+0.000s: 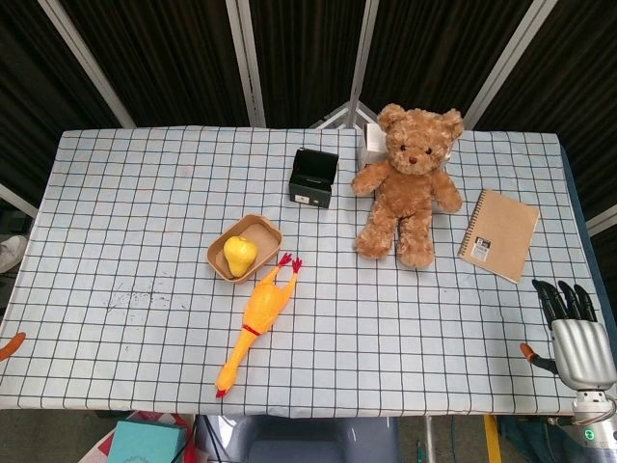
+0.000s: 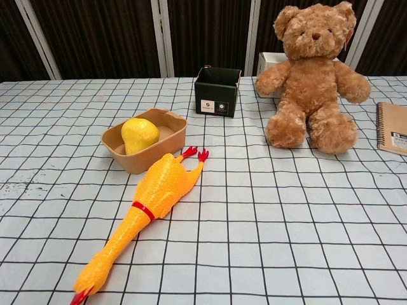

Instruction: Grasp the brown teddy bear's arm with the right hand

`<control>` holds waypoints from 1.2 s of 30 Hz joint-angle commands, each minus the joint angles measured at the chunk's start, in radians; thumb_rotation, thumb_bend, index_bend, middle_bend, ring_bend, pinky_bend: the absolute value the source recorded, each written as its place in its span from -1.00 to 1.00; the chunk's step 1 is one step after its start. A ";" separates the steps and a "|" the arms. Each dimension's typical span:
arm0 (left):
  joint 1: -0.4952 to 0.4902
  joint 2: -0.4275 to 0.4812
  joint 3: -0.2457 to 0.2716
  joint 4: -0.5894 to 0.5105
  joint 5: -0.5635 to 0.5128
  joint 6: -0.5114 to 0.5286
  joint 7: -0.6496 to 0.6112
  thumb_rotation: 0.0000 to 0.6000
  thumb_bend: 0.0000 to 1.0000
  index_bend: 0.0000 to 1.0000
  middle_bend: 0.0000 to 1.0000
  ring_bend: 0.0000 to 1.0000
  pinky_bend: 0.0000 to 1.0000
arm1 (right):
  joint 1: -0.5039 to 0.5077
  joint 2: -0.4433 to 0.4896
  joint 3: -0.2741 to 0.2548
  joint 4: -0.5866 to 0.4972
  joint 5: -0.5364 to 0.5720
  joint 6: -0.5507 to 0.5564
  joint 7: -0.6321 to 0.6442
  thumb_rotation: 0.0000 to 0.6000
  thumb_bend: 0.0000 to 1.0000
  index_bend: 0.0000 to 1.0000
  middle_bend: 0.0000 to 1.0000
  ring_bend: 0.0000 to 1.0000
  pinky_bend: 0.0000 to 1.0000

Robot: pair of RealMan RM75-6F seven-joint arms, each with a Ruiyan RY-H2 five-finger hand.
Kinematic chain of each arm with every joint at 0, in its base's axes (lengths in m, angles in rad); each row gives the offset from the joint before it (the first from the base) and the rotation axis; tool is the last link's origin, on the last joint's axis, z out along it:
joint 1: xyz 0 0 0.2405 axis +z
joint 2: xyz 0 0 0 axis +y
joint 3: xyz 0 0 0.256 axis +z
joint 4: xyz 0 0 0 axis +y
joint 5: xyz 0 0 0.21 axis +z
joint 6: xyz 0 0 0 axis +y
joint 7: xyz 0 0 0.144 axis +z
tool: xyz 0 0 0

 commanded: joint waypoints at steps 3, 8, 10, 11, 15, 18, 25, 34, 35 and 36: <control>-0.002 0.002 -0.001 0.002 -0.002 -0.007 -0.001 1.00 -0.46 -0.52 -1.00 -1.00 -0.73 | -0.002 0.003 -0.001 -0.002 0.000 0.001 0.002 1.00 -0.61 -0.93 -0.73 -0.92 -1.00; 0.001 0.000 0.004 -0.001 0.011 0.001 0.007 1.00 -0.46 -0.52 -1.00 -1.00 -0.73 | -0.004 0.008 -0.002 -0.007 -0.001 0.003 0.012 1.00 -0.61 -0.93 -0.73 -0.92 -1.00; 0.005 -0.001 0.007 -0.001 0.022 0.010 0.006 1.00 -0.46 -0.52 -1.00 -1.00 -0.73 | -0.006 0.010 0.000 -0.008 -0.002 0.010 0.014 1.00 -0.61 -0.93 -0.73 -0.92 -1.00; 0.004 -0.001 0.006 0.000 0.019 0.007 0.005 1.00 -0.46 -0.52 -1.00 -1.00 -0.73 | -0.008 0.011 -0.001 -0.011 -0.002 0.011 0.021 1.00 -0.61 -0.93 -0.73 -0.92 -1.00; -0.001 0.001 0.003 -0.001 0.007 -0.010 0.004 1.00 -0.46 -0.52 -1.00 -1.00 -0.73 | -0.007 0.014 -0.001 -0.010 0.003 0.001 0.052 1.00 -0.61 -0.93 -0.73 -0.92 -1.00; 0.003 0.000 0.004 -0.003 0.017 0.003 0.004 1.00 -0.46 -0.52 -1.00 -1.00 -0.73 | -0.007 0.010 0.004 -0.010 0.013 -0.001 0.067 1.00 -0.61 -0.93 -0.73 -0.92 -1.00; 0.006 -0.004 0.009 -0.004 0.023 0.007 0.019 1.00 -0.46 -0.52 -1.00 -1.00 -0.73 | 0.009 -0.012 0.038 0.006 0.085 -0.060 0.228 1.00 -0.61 -0.93 -0.73 -0.89 -1.00; -0.003 -0.008 0.001 -0.008 0.004 -0.013 0.037 1.00 -0.46 -0.52 -1.00 -1.00 -0.73 | 0.170 0.009 0.163 0.090 0.201 -0.323 0.504 1.00 -0.61 -0.93 -0.73 -0.79 -1.00; -0.004 -0.009 0.001 -0.010 0.001 -0.016 0.041 1.00 -0.46 -0.52 -1.00 -1.00 -0.73 | 0.190 0.007 0.182 0.098 0.220 -0.348 0.524 1.00 -0.61 -0.93 -0.73 -0.77 -1.00; -0.006 -0.010 0.000 -0.011 -0.001 -0.018 0.046 1.00 -0.46 -0.52 -1.00 -1.00 -0.73 | 0.211 -0.001 0.211 0.099 0.254 -0.372 0.551 1.00 -0.61 -0.93 -0.73 -0.75 -1.00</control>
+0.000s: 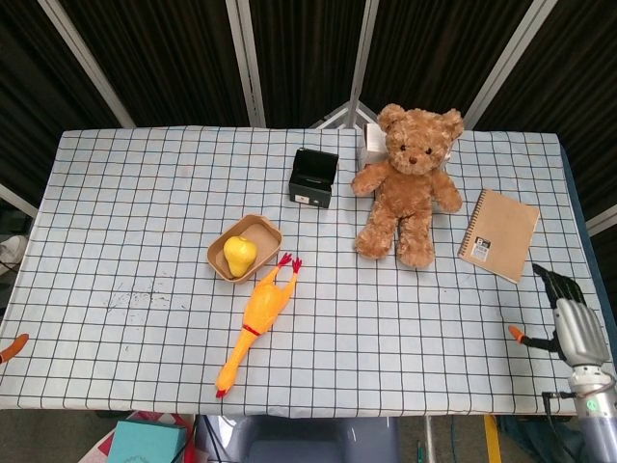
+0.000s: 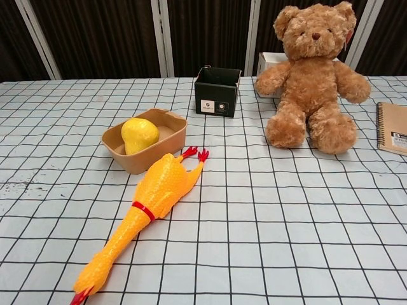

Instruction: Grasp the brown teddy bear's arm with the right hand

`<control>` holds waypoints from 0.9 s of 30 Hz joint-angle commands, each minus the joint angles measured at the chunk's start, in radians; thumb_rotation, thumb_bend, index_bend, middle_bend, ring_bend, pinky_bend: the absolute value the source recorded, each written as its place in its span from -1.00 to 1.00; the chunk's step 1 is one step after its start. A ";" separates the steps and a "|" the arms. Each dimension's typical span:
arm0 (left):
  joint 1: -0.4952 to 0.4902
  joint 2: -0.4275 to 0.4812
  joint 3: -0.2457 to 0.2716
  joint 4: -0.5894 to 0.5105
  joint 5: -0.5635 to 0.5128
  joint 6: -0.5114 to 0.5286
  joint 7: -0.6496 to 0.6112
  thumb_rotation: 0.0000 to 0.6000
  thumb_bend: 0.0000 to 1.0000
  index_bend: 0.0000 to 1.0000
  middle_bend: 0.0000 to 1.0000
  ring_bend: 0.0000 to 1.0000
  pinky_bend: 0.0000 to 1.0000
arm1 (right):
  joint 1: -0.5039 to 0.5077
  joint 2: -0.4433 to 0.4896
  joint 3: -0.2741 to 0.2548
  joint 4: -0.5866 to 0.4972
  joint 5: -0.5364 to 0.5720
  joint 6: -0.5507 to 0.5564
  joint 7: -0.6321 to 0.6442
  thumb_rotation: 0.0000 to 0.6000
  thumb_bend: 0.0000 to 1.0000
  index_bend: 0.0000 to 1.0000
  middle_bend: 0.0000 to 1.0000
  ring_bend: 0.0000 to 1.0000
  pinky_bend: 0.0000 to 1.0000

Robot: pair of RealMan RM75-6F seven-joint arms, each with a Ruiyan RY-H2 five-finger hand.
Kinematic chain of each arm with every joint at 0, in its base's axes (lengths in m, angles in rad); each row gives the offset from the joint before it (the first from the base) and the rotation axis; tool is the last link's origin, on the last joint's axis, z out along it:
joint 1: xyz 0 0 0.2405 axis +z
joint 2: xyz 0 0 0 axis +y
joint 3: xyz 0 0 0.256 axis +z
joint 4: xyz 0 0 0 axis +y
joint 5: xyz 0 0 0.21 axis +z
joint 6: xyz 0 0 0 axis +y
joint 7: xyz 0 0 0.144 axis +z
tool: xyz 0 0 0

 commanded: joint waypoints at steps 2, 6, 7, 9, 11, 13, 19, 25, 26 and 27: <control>-0.004 -0.004 -0.002 -0.005 -0.006 -0.006 0.019 1.00 -0.46 -0.53 -1.00 -1.00 -0.73 | 0.145 -0.020 0.162 0.038 0.199 -0.192 0.164 1.00 -0.61 -0.93 -0.73 -0.72 -1.00; -0.003 -0.008 0.001 -0.009 0.000 -0.001 0.032 1.00 -0.46 -0.54 -1.00 -1.00 -0.73 | 0.230 -0.031 0.249 0.042 0.399 -0.352 0.220 1.00 -0.61 -0.93 -0.73 -0.72 -1.00; -0.002 -0.008 0.001 -0.009 0.002 0.000 0.033 1.00 -0.46 -0.54 -1.00 -1.00 -0.73 | 0.246 -0.029 0.257 0.049 0.436 -0.377 0.210 1.00 -0.61 -0.93 -0.73 -0.72 -1.00; -0.001 -0.007 0.001 -0.010 0.001 0.001 0.029 1.00 -0.46 -0.54 -1.00 -1.00 -0.73 | 0.315 -0.068 0.262 0.137 0.533 -0.438 0.148 1.00 -0.61 -0.93 -0.73 -0.72 -1.00; -0.001 -0.006 -0.003 -0.008 -0.007 0.001 0.027 1.00 -0.46 -0.54 -1.00 -1.00 -0.73 | 0.363 -0.101 0.257 0.195 0.598 -0.471 0.096 1.00 -0.61 -0.92 -0.73 -0.72 -1.00; -0.002 -0.007 -0.007 -0.007 -0.014 -0.002 0.028 1.00 -0.46 -0.54 -1.00 -1.00 -0.73 | 0.390 -0.119 0.254 0.225 0.642 -0.487 0.064 1.00 -0.61 -0.89 -0.73 -0.72 -1.00; -0.008 -0.007 -0.014 -0.006 -0.037 -0.018 0.035 1.00 -0.46 -0.54 -1.00 -1.00 -0.73 | 0.459 -0.193 0.249 0.318 0.732 -0.505 -0.007 1.00 -0.61 -0.76 -0.67 -0.72 -1.00; -0.012 -0.008 -0.016 -0.007 -0.045 -0.026 0.043 1.00 -0.46 -0.54 -1.00 -1.00 -0.73 | 0.514 -0.276 0.247 0.419 0.798 -0.510 -0.062 1.00 -0.61 -0.67 -0.58 -0.70 -1.00; -0.013 -0.009 -0.017 -0.007 -0.048 -0.028 0.046 1.00 -0.46 -0.54 -1.00 -1.00 -0.73 | 0.525 -0.293 0.246 0.441 0.813 -0.512 -0.077 1.00 -0.61 -0.66 -0.57 -0.69 -1.00; -0.013 -0.010 -0.017 -0.007 -0.051 -0.030 0.047 1.00 -0.46 -0.54 -1.00 -1.00 -0.73 | 0.533 -0.303 0.245 0.455 0.822 -0.514 -0.087 1.00 -0.61 -0.65 -0.56 -0.69 -1.00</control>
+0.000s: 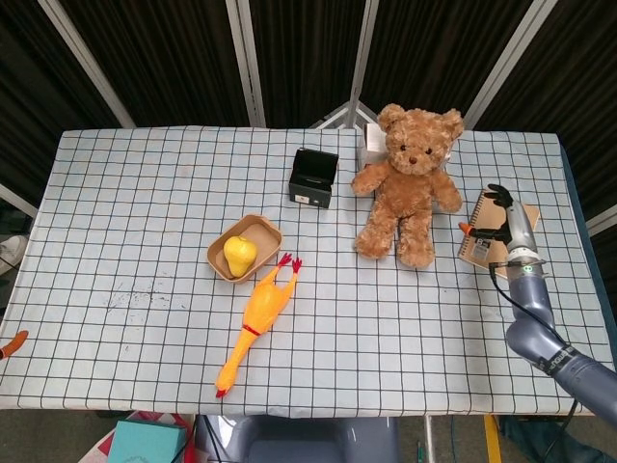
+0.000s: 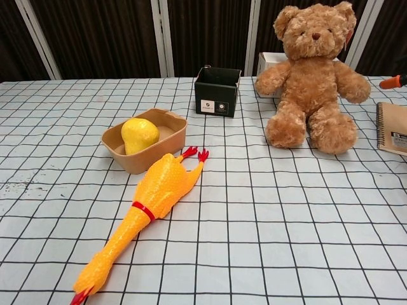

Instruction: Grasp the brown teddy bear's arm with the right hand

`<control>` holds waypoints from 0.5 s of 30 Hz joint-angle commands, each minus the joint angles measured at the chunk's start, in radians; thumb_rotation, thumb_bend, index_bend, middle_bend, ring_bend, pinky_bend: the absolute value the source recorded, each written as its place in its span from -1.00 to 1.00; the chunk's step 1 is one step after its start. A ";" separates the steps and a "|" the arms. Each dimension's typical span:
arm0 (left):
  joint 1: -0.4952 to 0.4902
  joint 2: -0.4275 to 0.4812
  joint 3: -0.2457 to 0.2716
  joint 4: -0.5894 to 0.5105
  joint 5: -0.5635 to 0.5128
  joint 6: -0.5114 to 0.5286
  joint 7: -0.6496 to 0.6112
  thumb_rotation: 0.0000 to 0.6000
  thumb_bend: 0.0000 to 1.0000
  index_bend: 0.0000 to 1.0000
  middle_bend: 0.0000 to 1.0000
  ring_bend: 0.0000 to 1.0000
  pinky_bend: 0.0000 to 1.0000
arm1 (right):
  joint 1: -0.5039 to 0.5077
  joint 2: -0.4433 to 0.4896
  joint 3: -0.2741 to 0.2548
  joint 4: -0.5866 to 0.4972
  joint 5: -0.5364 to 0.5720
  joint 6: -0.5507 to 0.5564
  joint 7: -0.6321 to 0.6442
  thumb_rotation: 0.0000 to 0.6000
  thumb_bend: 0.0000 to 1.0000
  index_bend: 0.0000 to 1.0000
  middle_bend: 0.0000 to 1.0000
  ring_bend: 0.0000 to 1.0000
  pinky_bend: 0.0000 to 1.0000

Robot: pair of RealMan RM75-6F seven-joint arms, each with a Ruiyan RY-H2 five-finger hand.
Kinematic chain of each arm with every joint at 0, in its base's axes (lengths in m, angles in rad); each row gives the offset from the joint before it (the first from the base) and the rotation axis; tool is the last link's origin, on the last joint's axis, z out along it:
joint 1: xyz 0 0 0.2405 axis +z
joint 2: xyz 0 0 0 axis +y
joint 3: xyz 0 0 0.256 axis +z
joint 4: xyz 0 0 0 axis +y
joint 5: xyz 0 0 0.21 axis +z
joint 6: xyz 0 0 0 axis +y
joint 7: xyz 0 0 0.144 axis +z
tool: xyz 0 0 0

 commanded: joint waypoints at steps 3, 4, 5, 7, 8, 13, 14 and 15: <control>-0.006 -0.003 -0.003 0.001 -0.013 -0.013 0.010 1.00 -0.46 -0.54 -1.00 -1.00 -0.73 | 0.060 -0.081 -0.003 0.111 0.069 -0.005 -0.076 1.00 -0.61 -0.61 -0.53 -0.67 -1.00; -0.007 -0.003 -0.004 0.001 -0.016 -0.016 0.012 1.00 -0.46 -0.54 -1.00 -1.00 -0.73 | 0.066 -0.090 -0.003 0.126 0.077 -0.007 -0.085 1.00 -0.61 -0.60 -0.52 -0.66 -1.00; -0.008 -0.004 -0.004 0.002 -0.018 -0.018 0.015 1.00 -0.46 -0.54 -1.00 -1.00 -0.73 | 0.073 -0.098 -0.003 0.142 0.084 -0.014 -0.094 1.00 -0.61 -0.58 -0.51 -0.66 -1.00; -0.010 -0.005 -0.005 0.001 -0.023 -0.021 0.021 1.00 -0.46 -0.54 -1.00 -1.00 -0.73 | 0.089 -0.118 0.002 0.182 0.106 -0.027 -0.111 1.00 -0.61 -0.55 -0.50 -0.65 -1.00; -0.011 -0.006 -0.006 0.001 -0.025 -0.022 0.024 1.00 -0.46 -0.54 -1.00 -1.00 -0.73 | 0.099 -0.131 0.002 0.206 0.115 -0.032 -0.125 1.00 -0.61 -0.54 -0.49 -0.65 -1.00; -0.015 -0.012 -0.010 0.000 -0.040 -0.029 0.042 1.00 -0.46 -0.54 -1.00 -1.00 -0.73 | 0.135 -0.176 0.010 0.281 0.143 -0.060 -0.168 1.00 -0.61 -0.43 -0.44 -0.63 -1.00; -0.016 -0.013 -0.011 0.000 -0.045 -0.033 0.045 1.00 -0.46 -0.54 -1.00 -1.00 -0.73 | 0.142 -0.185 0.015 0.295 0.145 -0.062 -0.172 1.00 -0.61 -0.40 -0.42 -0.62 -1.00; -0.017 -0.013 -0.012 0.000 -0.047 -0.034 0.047 1.00 -0.46 -0.54 -1.00 -1.00 -0.73 | 0.147 -0.192 0.017 0.304 0.145 -0.062 -0.176 1.00 -0.61 -0.39 -0.41 -0.62 -1.00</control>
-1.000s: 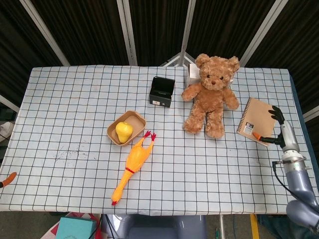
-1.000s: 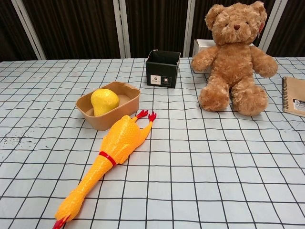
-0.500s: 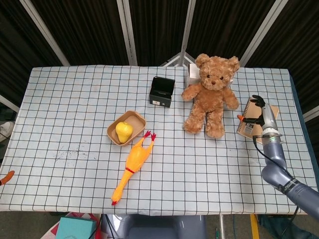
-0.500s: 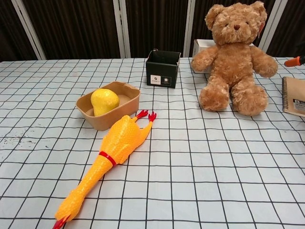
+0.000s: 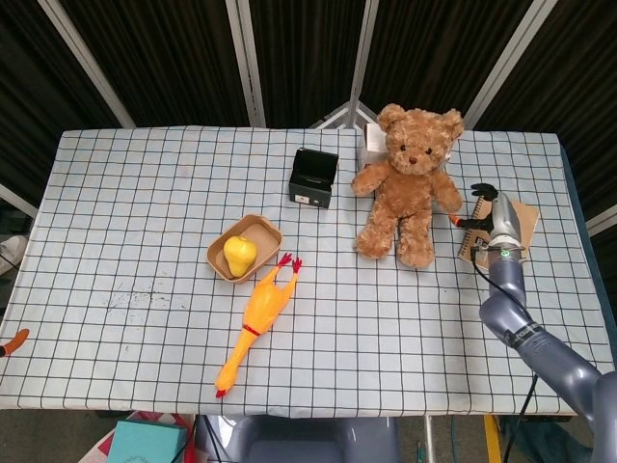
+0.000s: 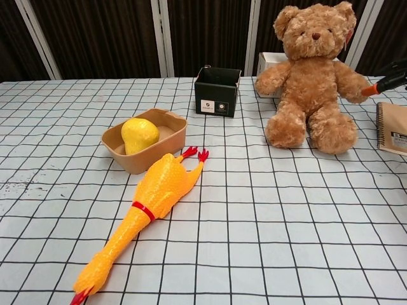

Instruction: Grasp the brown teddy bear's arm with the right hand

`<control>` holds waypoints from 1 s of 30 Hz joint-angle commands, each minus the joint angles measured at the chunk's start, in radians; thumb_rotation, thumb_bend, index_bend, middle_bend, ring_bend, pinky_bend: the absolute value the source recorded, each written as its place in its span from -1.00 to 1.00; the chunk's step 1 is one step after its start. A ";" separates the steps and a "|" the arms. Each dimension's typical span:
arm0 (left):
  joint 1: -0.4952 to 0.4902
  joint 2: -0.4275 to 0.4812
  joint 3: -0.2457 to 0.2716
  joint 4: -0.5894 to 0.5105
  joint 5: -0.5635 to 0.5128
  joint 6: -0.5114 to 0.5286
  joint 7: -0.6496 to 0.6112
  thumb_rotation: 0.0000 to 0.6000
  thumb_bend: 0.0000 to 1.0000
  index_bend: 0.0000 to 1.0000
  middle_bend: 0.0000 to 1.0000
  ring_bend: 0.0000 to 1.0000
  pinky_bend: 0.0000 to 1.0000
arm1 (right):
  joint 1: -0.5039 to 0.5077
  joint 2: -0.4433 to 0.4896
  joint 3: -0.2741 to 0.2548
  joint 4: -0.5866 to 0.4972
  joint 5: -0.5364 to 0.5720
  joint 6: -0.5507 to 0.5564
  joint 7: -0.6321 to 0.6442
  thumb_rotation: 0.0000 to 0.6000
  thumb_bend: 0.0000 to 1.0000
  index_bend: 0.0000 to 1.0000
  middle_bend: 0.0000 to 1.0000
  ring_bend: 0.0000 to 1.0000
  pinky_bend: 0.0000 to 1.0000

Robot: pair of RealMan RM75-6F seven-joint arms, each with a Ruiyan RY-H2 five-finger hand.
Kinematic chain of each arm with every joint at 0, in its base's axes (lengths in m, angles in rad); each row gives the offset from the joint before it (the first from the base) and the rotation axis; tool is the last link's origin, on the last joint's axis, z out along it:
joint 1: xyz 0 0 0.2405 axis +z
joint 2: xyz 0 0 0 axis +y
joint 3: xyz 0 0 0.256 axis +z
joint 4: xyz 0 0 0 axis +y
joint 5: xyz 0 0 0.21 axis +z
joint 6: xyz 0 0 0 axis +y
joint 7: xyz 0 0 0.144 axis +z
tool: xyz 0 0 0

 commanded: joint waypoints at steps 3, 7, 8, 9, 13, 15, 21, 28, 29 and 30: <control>-0.005 -0.003 -0.004 0.000 -0.011 -0.008 0.009 1.00 -0.46 -0.54 -1.00 -1.00 -0.73 | 0.032 -0.043 0.014 0.053 0.012 -0.011 -0.032 1.00 -0.61 -0.37 -0.39 -0.62 -1.00; -0.008 -0.003 -0.005 0.001 -0.017 -0.013 0.012 1.00 -0.46 -0.54 -1.00 -1.00 -0.73 | 0.049 -0.071 0.025 0.088 0.024 -0.009 -0.054 1.00 -0.61 -0.36 -0.37 -0.61 -1.00; -0.008 -0.003 -0.005 0.001 -0.017 -0.014 0.011 1.00 -0.46 -0.54 -1.00 -1.00 -0.73 | 0.054 -0.079 0.030 0.098 0.028 -0.009 -0.060 1.00 -0.61 -0.35 -0.36 -0.60 -1.00; -0.008 -0.002 -0.005 0.001 -0.017 -0.015 0.010 1.00 -0.46 -0.54 -1.00 -1.00 -0.73 | 0.057 -0.084 0.033 0.103 0.031 -0.008 -0.064 1.00 -0.61 -0.34 -0.36 -0.60 -1.00; -0.010 0.000 -0.006 0.003 -0.020 -0.021 0.005 1.00 -0.46 -0.54 -1.00 -1.00 -0.73 | 0.070 -0.108 0.051 0.128 0.040 0.004 -0.079 1.00 -0.61 -0.26 -0.29 -0.58 -1.00; -0.012 0.001 -0.006 0.004 -0.022 -0.025 0.004 1.00 -0.46 -0.54 -1.00 -1.00 -0.73 | 0.076 -0.119 0.059 0.143 0.044 0.009 -0.089 1.00 -0.61 -0.21 -0.25 -0.56 -1.00; -0.015 0.001 -0.006 0.006 -0.024 -0.031 0.005 1.00 -0.46 -0.54 -1.00 -1.00 -0.73 | 0.089 -0.156 0.084 0.200 0.052 0.014 -0.106 1.00 -0.61 -0.12 -0.14 -0.51 -1.00; -0.018 -0.001 -0.006 0.005 -0.029 -0.033 0.013 1.00 -0.46 -0.54 -1.00 -1.00 -0.73 | 0.102 -0.194 0.109 0.270 0.040 0.003 -0.115 1.00 -0.56 0.05 0.01 -0.40 -1.00; -0.018 -0.001 -0.006 0.005 -0.029 -0.033 0.014 1.00 -0.46 -0.54 -1.00 -1.00 -0.73 | 0.104 -0.199 0.112 0.279 0.038 0.002 -0.116 1.00 -0.51 0.07 0.03 -0.39 -1.00; -0.018 -0.002 -0.006 0.005 -0.030 -0.033 0.016 1.00 -0.46 -0.54 -1.00 -1.00 -0.73 | 0.107 -0.206 0.116 0.294 0.035 0.000 -0.116 1.00 -0.47 0.08 0.04 -0.37 -1.00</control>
